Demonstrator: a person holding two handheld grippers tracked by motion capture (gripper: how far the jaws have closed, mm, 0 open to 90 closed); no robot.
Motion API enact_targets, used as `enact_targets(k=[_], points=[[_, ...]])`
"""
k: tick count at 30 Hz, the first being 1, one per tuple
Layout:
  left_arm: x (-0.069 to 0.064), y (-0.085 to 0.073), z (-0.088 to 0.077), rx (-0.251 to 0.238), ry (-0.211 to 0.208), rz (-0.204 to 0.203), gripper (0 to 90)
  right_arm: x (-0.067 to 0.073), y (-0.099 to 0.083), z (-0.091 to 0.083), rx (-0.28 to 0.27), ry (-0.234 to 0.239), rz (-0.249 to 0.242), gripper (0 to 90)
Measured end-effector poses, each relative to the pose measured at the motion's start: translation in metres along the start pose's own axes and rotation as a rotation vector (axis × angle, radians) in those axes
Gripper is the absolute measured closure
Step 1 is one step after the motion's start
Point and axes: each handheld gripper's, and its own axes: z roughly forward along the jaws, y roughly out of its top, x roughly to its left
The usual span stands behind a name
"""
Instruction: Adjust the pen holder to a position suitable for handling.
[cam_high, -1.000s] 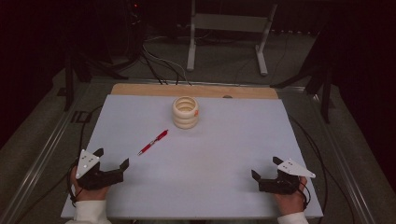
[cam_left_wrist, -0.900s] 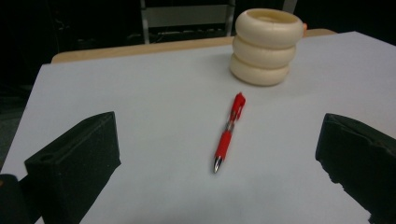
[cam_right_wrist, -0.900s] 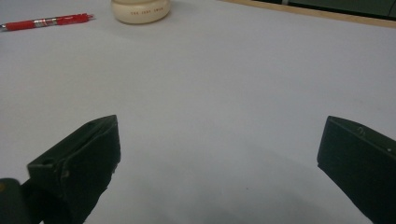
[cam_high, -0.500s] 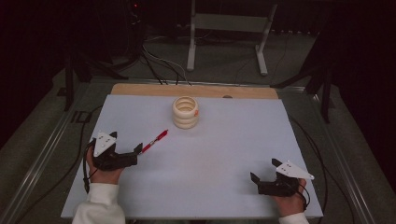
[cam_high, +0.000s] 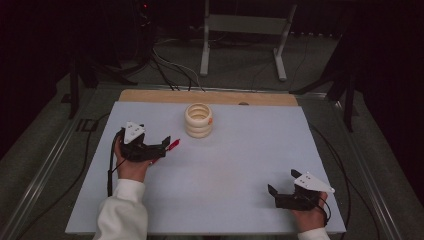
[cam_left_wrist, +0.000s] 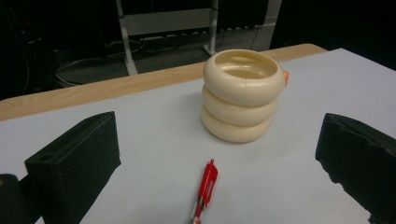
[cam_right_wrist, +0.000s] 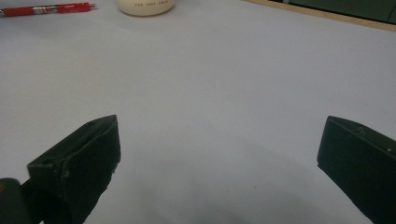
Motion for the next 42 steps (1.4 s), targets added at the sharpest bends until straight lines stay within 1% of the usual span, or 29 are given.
enact_targets(k=[5,11,13,19,25,33,42], points=[[0.000,0.010,0.013,-0.004,0.005,-0.017,0.4,0.000,0.000,0.001,0.001,-0.003,-0.001,0.0],[-0.001,0.021,0.029,0.001,0.017,-0.014,0.4,0.000,0.000,0.002,0.004,-0.003,-0.006,0.0],[-0.002,0.024,0.036,0.008,0.023,-0.013,0.4,0.000,0.000,0.003,0.005,-0.002,-0.007,0.0],[-0.007,0.026,0.053,0.024,0.027,-0.019,0.4,0.002,0.001,0.004,0.009,0.001,-0.012,0.0],[-0.014,0.030,0.070,0.046,0.024,0.007,0.4,0.002,0.001,0.004,0.011,0.003,-0.017,0.0],[-0.014,0.033,0.088,0.065,0.022,-0.016,0.4,0.002,0.001,0.004,0.011,0.006,-0.017,0.0],[-0.012,0.035,0.104,0.076,0.048,-0.041,0.4,0.002,0.001,0.005,0.010,0.010,-0.020,0.0]])
